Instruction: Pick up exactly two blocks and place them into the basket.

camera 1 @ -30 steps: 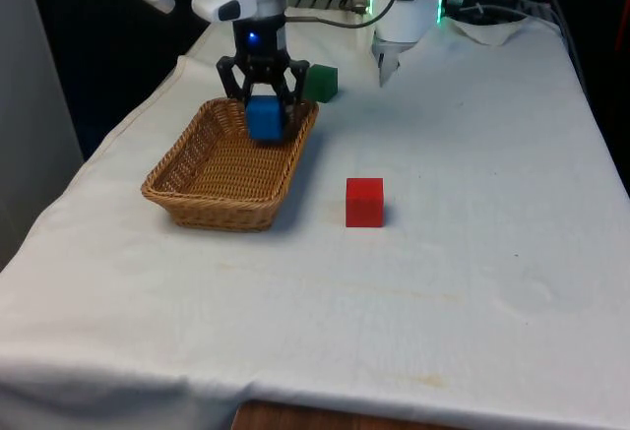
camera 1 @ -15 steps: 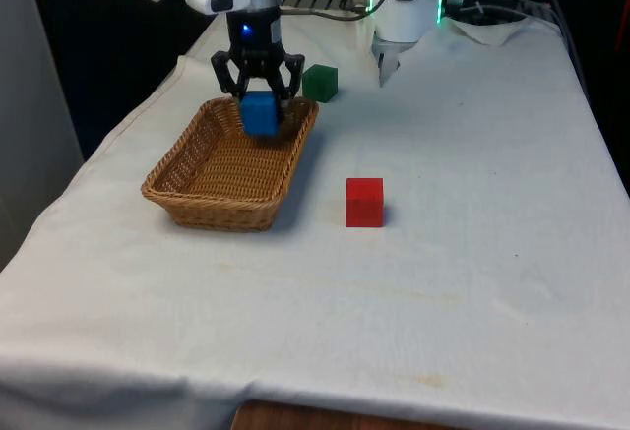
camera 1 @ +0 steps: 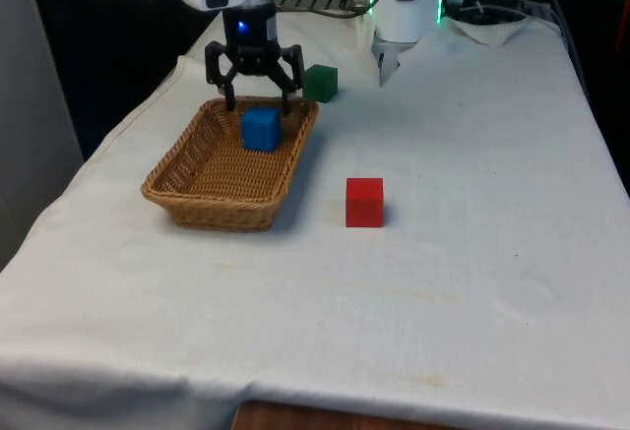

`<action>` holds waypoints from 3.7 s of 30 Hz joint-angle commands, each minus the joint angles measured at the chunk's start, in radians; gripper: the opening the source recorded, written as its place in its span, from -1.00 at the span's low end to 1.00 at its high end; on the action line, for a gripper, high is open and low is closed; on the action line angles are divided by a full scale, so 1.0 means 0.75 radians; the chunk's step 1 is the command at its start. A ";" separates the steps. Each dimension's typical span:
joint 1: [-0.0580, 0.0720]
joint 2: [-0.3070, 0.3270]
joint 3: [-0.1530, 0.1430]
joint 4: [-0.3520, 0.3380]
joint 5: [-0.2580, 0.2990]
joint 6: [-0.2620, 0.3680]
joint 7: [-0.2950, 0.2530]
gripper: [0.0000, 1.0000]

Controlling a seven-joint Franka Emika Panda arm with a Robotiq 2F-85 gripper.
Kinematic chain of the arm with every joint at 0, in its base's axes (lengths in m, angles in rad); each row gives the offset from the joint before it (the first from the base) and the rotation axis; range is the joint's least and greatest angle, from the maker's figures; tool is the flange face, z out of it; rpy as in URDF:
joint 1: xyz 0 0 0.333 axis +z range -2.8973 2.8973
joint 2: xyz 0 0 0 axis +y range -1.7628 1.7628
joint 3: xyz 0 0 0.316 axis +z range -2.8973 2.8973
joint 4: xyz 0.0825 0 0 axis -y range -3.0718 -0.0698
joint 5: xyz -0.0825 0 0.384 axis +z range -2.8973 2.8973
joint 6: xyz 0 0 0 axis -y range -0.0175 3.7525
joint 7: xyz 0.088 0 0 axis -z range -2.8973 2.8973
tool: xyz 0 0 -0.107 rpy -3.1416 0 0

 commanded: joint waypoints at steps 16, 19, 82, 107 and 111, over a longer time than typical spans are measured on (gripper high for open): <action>0.027 -0.037 -0.020 0.041 -0.041 -0.053 0.048 1.00; 0.036 -0.065 -0.015 0.048 -0.073 -0.071 0.079 1.00; 0.085 0.000 0.272 0.343 -0.613 -0.203 0.751 1.00; 0.057 0.235 0.424 0.564 -0.535 -0.205 0.768 1.00; 0.072 0.271 0.404 0.591 -0.508 -0.209 0.745 1.00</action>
